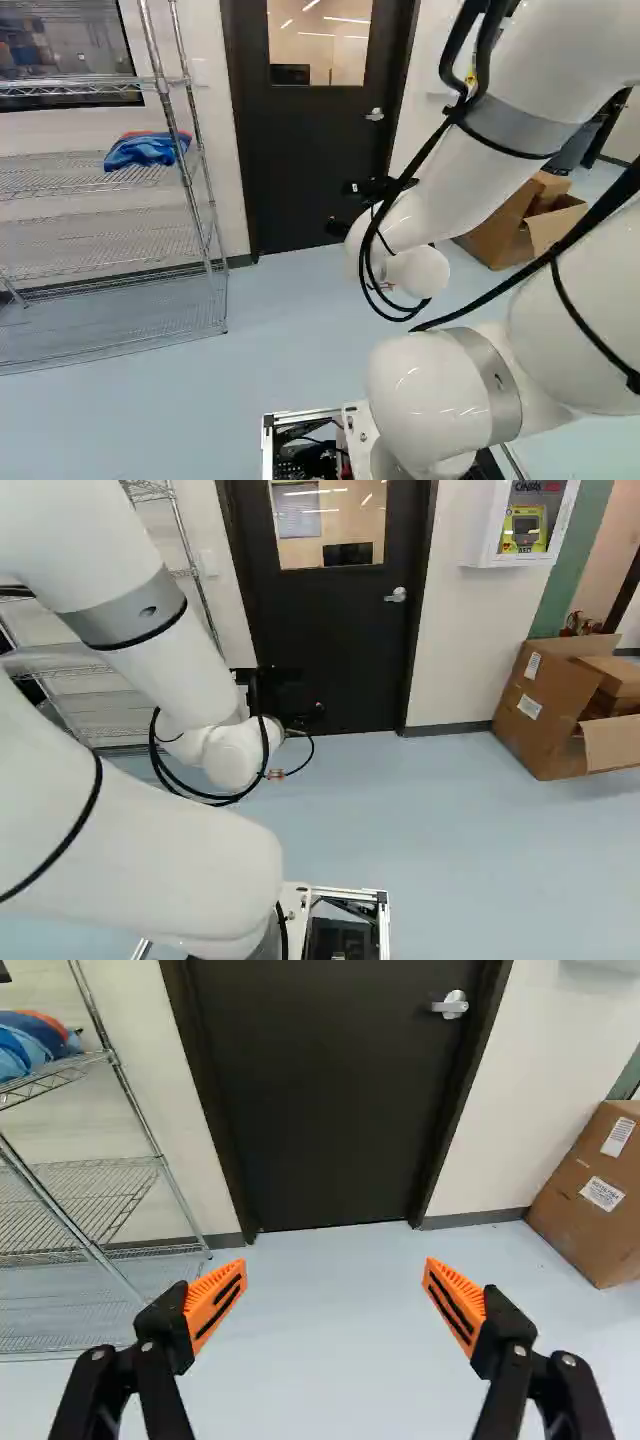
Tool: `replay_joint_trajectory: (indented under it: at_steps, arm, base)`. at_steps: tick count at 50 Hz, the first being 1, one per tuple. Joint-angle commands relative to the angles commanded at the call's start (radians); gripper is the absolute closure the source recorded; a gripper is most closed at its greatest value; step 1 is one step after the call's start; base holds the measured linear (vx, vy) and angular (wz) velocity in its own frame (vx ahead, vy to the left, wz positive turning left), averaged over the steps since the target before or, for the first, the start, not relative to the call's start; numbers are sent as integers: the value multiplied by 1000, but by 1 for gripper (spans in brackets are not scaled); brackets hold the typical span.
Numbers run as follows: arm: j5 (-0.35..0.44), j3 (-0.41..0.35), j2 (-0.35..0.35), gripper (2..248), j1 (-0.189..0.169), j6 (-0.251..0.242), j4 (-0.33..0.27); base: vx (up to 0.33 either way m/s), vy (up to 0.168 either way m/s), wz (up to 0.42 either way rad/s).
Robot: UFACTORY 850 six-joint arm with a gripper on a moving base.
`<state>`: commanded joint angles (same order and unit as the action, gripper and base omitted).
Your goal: Open the door and move inside
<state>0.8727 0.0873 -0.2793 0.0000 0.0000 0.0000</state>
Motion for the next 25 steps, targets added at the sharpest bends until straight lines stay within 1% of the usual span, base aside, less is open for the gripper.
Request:
replay_joint_trajectory:
  at_steps: [9,15,25]
  arm:
    - [0,0,0,3,0,0,0]
    - [0,0,0,3,0,0,0]
    - [0,0,0,3,0,0,0]
  base:
    - [5,2,6]
    - [54,7,48]
    - [55,-43,4]
